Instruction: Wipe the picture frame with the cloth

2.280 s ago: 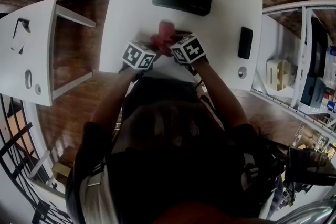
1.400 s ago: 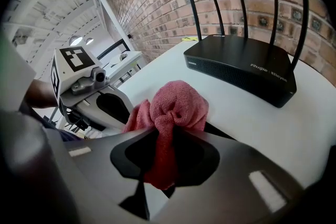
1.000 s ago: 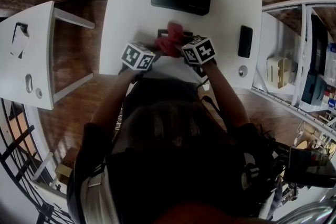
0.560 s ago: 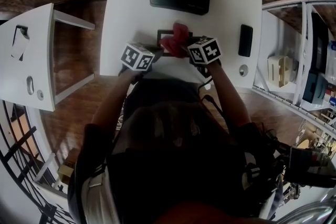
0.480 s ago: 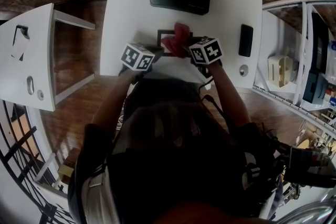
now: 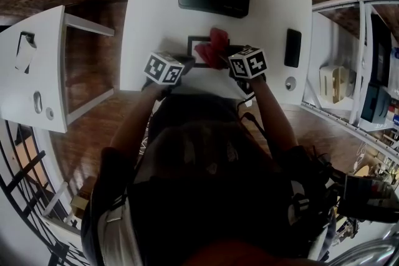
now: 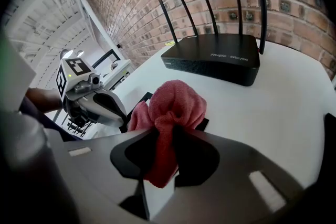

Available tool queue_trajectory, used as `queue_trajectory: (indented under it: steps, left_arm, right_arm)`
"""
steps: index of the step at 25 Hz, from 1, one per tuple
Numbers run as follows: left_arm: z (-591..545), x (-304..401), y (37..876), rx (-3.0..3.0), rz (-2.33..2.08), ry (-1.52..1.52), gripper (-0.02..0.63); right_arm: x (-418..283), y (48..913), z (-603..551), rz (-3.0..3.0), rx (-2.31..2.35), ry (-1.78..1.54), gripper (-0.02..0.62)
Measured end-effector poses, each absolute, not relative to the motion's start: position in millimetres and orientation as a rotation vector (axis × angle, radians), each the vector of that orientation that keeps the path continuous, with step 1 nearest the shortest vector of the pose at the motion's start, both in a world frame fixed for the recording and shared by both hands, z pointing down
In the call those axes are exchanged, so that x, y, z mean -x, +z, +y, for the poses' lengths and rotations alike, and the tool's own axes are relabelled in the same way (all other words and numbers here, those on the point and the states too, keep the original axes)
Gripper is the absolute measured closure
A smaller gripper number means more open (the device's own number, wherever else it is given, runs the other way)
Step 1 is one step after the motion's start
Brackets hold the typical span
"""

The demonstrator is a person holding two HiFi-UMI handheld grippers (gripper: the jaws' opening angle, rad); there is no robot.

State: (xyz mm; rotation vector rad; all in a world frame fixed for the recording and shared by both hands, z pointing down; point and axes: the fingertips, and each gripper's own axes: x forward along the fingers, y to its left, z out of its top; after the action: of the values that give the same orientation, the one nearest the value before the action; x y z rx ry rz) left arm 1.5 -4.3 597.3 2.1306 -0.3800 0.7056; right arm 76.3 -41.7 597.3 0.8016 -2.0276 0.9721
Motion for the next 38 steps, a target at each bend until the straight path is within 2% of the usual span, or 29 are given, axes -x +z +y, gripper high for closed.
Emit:
queue_trajectory:
  steps: [11, 21, 26, 32, 35, 38]
  left_arm:
    - [-3.8, -1.8, 597.9, -2.145, -0.385, 0.722, 0.606]
    - [-4.0, -1.4, 597.5, -2.135, -0.384, 0.712, 0.606]
    - [-3.6, -2.1, 598.4, -2.136, -0.385, 0.716, 0.604]
    - [-2.2, -2.6, 598.8, -2.142, -0.394, 0.712, 0.604]
    - [-3.7, -4.0, 597.9, -2.149, -0.400, 0.708, 0.606]
    - [-4.5, -3.3, 598.3, -2.157, -0.405, 0.704, 0.604]
  right_arm:
    - [-85.3, 590.6, -39.7, -2.037, -0.859, 0.806, 0.511]
    - [-102.3, 582.4, -43.0, -2.061, -0.952, 0.852, 0.511]
    - [-146.0, 588.3, -47.8, -1.940, -1.048, 0.795, 0.518]
    - [-186.9, 578.5, -43.7, -1.907, -1.181, 0.885, 0.518]
    - [-172.9, 555.0, -51.9, -1.988, -1.183, 0.868, 0.518]
    - [-128.2, 526.3, -62.9, -2.118, -1.082, 0.797, 0.518]
